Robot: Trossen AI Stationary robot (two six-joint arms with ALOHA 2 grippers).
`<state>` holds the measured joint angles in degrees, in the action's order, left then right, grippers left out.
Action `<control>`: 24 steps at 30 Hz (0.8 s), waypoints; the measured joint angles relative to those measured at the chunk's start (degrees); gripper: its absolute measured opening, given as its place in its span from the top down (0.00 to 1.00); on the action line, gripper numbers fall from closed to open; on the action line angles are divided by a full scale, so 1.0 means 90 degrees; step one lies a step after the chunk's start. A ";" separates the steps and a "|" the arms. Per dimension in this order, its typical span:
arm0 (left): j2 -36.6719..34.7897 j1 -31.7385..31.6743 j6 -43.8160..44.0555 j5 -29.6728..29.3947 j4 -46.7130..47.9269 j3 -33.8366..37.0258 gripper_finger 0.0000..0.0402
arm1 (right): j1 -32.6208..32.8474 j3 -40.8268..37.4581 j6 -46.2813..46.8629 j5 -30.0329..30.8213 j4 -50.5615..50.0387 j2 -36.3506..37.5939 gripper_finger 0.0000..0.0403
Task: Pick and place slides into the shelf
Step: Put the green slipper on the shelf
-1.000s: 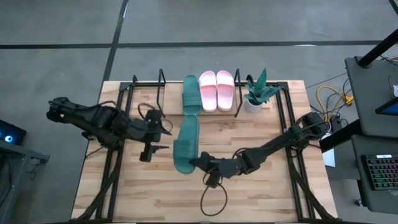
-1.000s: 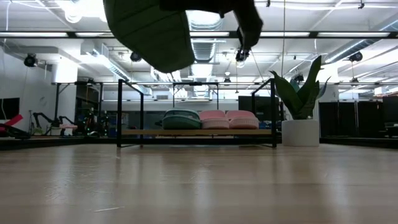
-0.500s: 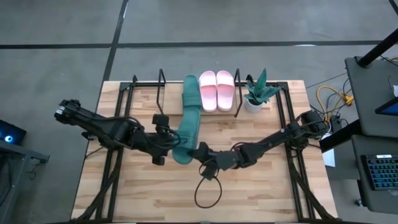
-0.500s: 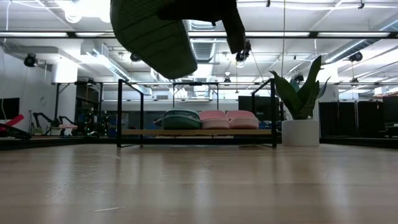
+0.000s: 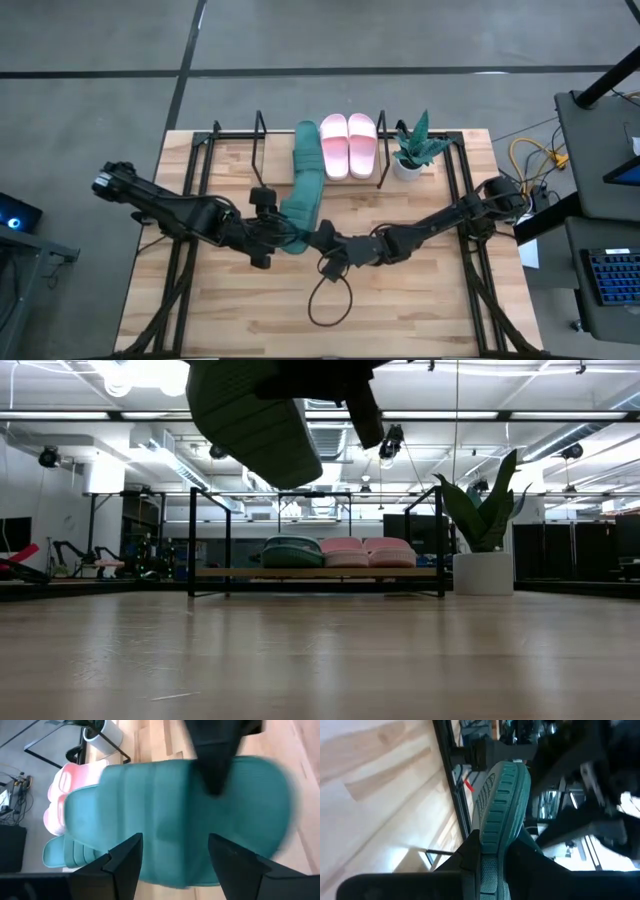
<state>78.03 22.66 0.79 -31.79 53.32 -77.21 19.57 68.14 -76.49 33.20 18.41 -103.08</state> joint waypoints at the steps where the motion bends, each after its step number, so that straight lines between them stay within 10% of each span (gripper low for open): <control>1: -0.0021 0.0006 0.0001 0.0009 -0.0002 0.0000 0.48 | -0.0029 0.0000 0.0000 0.0010 0.0003 0.0010 0.89; 24: 0.0460 0.0118 -0.0420 -0.1840 -0.0032 0.0014 0.48 | -0.0126 -0.0022 0.0066 -0.0220 0.0007 0.0043 0.89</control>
<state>82.17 23.72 -2.99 -48.35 53.04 -77.08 18.44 67.94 -75.90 31.21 18.47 -102.69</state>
